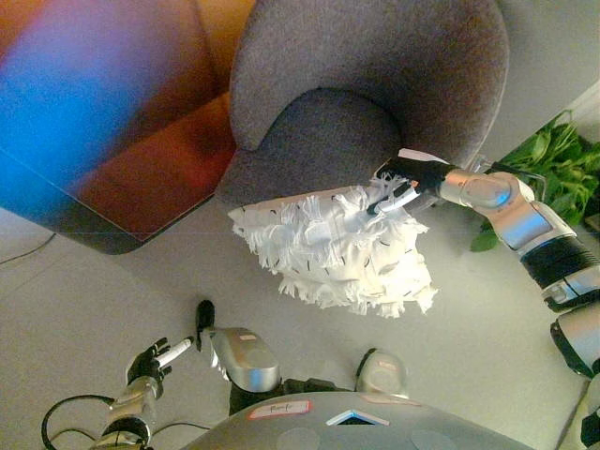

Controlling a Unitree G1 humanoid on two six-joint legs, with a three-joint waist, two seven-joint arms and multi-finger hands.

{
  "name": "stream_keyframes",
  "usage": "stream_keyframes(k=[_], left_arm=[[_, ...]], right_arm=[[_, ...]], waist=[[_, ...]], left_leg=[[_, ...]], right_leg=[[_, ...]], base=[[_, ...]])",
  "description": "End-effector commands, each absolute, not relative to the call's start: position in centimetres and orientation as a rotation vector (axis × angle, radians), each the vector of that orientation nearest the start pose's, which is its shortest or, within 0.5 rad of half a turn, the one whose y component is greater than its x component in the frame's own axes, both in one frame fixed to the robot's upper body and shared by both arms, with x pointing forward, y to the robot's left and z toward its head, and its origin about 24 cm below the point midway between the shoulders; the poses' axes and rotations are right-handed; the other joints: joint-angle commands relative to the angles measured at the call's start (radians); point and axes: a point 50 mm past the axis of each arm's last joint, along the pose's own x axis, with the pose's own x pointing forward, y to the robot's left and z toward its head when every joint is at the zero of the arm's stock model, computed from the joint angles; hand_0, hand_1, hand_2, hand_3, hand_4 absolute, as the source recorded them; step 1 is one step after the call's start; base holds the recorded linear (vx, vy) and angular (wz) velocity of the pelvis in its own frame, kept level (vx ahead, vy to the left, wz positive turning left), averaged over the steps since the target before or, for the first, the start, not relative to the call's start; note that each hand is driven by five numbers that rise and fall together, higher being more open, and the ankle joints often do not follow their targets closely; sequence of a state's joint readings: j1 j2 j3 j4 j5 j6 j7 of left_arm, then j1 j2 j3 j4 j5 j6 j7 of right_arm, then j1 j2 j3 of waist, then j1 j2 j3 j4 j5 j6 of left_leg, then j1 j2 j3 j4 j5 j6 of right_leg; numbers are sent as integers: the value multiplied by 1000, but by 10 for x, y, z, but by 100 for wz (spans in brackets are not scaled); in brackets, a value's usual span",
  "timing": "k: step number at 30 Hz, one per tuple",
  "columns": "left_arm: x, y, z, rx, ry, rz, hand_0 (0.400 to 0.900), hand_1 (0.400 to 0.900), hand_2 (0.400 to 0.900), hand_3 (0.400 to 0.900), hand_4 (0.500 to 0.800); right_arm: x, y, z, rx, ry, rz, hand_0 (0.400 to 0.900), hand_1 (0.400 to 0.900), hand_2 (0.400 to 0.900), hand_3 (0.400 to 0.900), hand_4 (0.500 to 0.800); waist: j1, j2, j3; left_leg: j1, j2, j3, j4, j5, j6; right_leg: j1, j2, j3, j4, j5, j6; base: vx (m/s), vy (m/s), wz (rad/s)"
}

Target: Pick up the pillow and put it on the sofa.

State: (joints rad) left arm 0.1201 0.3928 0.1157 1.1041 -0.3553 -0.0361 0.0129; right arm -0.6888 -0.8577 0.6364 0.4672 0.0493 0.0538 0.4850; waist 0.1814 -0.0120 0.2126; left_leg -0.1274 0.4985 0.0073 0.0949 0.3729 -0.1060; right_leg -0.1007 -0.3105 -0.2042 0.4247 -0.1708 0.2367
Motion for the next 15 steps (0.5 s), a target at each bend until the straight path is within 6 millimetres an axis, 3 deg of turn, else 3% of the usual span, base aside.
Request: stream_keyframes(k=[1, 2, 4, 5, 6, 8, 9, 10, 12, 13, 14, 15], left_arm=[[38, 336, -128, 114, 1155, 564, 900, 900, 900, 900, 800], [35, 334, -130, 112, 1168, 557, 900, 900, 900, 900, 800], [36, 330, -133, 128, 1188, 520, 900, 900, 900, 900, 800], [38, 329, -133, 131, 1188, 512, 900, 900, 900, 900, 800], [41, 324, -135, 150, 1189, 486, 900, 900, 900, 900, 800], [46, 322, -136, 181, 1180, 464, 900, 900, 900, 900, 800], [51, 322, -135, 190, 1172, 460, 900, 900, 900, 900, 800], [52, 322, -135, 188, 1168, 464, 900, 900, 900, 900, 800], [61, 325, -133, 187, 1149, 469, 900, 900, 900, 900, 800], [71, 327, -130, 187, 1132, 475, 900, 900, 900, 900, 800], [79, 328, -128, 188, 1126, 473, 900, 900, 900, 900, 800], [84, 329, -126, 186, 1113, 487, 900, 900, 900, 900, 800]], right_arm=[[370, -211, 222, -976, -78, 493, 400, 400, 400, 400, 500], [372, -213, 225, -970, -72, 474, 400, 400, 400, 400, 500], [374, -227, 229, -944, -45, 419, 400, 400, 400, 400, 500], [374, -230, 230, -938, -39, 407, 400, 400, 400, 400, 500], [373, -243, 231, -928, -18, 366, 400, 400, 400, 400, 500], [372, -258, 235, -912, 1, 317, 400, 400, 400, 400, 500], [373, -262, 239, -921, 7, 302, 400, 400, 400, 400, 500], [376, -263, 241, -937, -1, 305, 400, 400, 400, 400, 500], [377, -257, 247, -962, -25, 309, 400, 400, 400, 400, 500], [375, -257, 247, -958, -32, 314, 400, 400, 400, 400, 500], [374, -258, 246, -958, -34, 318, 400, 400, 400, 400, 500], [372, -260, 243, -965, -28, 324, 400, 400, 400, 400, 500]], waist=[[58, -69, -51], [65, -66, -61], [74, -54, -79], [77, -54, -80], [95, -56, -90], [125, -77, -98], [138, -90, -102], [148, -105, -103], [141, -117, -100], [127, -132, -96], [119, -138, -100], [112, -144, -103]], left_leg=[[32, -83, -68, 134, -62, -130], [19, -114, -48, 120, -72, -130], [-15, -189, 44, 60, -75, -132], [-22, -205, 56, 51, -75, -132], [-97, -263, 75, 30, -41, -130], [-169, -314, 65, 40, -23, -139], [-173, -339, 60, 37, -56, -125], [-170, -379, 50, 63, -156, -83], [-204, -387, 28, 190, -228, -57], [-191, -399, 48, 222, -307, -12], [-179, -414, 61, 205, -310, 19], [-146, -432, 62, 178, -311, 29]], right_leg=[[172, 91, -143, -230, 113, -107], [194, 108, -169, -247, 112, -110], [250, 137, -233, -280, 114, -106], [262, 140, -242, -284, 113, -104], [308, 164, -261, -304, 109, -103], [369, 188, -269, -323, 57, -114], [386, 188, -268, -334, 47, -116], [381, 171, -253, -323, 44, -116], [378, 137, -221, -290, 50, -105], [372, 117, -200, -258, 61, -95], [357, 96, -193, -202, 129, -81], [324, 59, -168, -108, 243, -55]], base=[[285, -168, -10], [332, -116, 9], [323, -45, 37], [402, -13, 44], [467, -28, 34], [478, -26, 13], [344, 53, -33], [333, 142, -52], [335, 202, -34], [336, 221, 0], [374, 238, 4], [421, 250, 9]])
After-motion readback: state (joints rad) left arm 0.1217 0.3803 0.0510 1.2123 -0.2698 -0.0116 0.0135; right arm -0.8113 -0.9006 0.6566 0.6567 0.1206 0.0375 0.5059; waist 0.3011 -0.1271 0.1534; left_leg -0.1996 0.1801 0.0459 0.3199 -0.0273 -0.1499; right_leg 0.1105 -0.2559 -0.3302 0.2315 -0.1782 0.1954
